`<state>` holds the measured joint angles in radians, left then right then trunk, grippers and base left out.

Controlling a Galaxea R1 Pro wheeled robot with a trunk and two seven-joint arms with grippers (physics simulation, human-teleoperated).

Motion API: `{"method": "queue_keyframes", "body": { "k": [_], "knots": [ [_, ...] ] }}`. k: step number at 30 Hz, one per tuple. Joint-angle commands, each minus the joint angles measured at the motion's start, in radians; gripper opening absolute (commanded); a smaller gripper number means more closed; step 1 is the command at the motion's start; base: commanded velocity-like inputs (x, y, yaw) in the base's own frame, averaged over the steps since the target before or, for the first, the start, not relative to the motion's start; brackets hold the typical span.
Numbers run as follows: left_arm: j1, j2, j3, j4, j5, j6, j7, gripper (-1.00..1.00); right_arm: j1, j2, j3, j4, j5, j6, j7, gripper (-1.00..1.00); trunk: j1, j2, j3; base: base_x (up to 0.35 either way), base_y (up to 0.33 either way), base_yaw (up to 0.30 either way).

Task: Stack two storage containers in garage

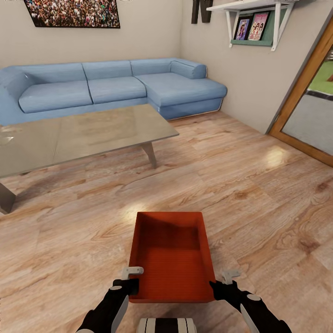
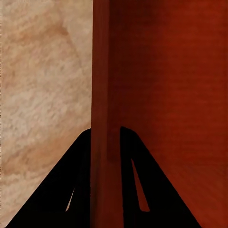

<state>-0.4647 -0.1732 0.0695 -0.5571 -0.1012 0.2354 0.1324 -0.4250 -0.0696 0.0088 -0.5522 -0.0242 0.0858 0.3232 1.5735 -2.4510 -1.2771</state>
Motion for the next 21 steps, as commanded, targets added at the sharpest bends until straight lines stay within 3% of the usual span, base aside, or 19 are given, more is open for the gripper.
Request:
{"method": "queue_keyframes", "body": {
  "k": [1, 21],
  "knots": [
    [0.0, -0.001, 0.007, -0.003, -0.02, 0.006, 0.004, -1.0, 0.0, -0.001, 0.001, -0.002, -0.002, 0.007, 0.002, -1.0, -0.004, 0.007, 0.002, 0.0, 0.0, 0.0],
    [0.0, -0.001, 0.008, -0.003, -0.021, 0.008, 0.004, -1.0, 0.0, -0.001, 0.002, -0.002, -0.002, 0.007, 0.002, -1.0, -0.081, 0.147, 0.071, 0.0, 0.0, 0.0]
  ]
}}
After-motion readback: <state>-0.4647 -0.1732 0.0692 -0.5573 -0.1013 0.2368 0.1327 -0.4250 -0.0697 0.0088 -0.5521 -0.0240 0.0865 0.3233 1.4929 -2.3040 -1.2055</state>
